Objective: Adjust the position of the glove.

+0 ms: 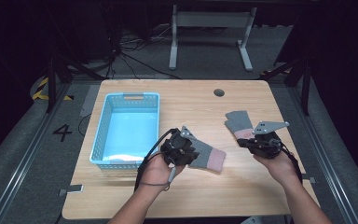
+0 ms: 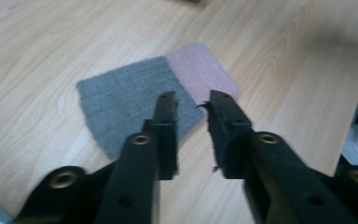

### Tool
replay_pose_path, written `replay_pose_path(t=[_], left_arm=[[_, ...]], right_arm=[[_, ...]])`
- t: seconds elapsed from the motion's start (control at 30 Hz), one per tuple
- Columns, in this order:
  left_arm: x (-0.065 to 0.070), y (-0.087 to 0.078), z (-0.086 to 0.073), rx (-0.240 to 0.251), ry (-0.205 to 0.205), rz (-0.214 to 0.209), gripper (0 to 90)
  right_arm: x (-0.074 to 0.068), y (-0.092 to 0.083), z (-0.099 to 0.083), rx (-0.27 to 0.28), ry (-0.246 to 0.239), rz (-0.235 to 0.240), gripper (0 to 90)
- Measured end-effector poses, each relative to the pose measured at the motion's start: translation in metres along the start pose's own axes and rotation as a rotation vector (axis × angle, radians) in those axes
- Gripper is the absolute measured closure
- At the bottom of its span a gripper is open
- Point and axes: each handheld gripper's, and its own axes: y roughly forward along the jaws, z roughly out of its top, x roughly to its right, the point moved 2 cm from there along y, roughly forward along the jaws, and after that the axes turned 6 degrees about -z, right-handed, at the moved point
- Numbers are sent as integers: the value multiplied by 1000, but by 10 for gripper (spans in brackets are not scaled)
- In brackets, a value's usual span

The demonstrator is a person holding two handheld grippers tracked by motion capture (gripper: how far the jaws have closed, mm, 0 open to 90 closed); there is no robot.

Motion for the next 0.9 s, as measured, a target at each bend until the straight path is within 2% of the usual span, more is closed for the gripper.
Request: replay_pose_path(t=[0.07, 0.17, 0.37, 0.63, 0.77, 0.9], left_arm=[[0, 1, -1, -14, 1, -10, 842], [1, 2, 0, -14, -4, -25, 890], [-3, 8, 0, 2, -32, -20, 894], [2, 24, 2, -23, -10, -18, 893], [2, 30, 1, -46, -2, -11, 896], [0, 38, -1, -42, -29, -9, 895]], right_arm=[[-2, 1, 0, -5, -6, 3, 898], [-2, 1, -1, -10, -10, 0, 898], [-3, 0, 0, -4, -1, 15, 898], [-15, 2, 1, -12, -16, 38, 898], [-23, 5, 1, -17, -16, 74, 898], [-34, 13, 2, -29, -34, 114, 898]])
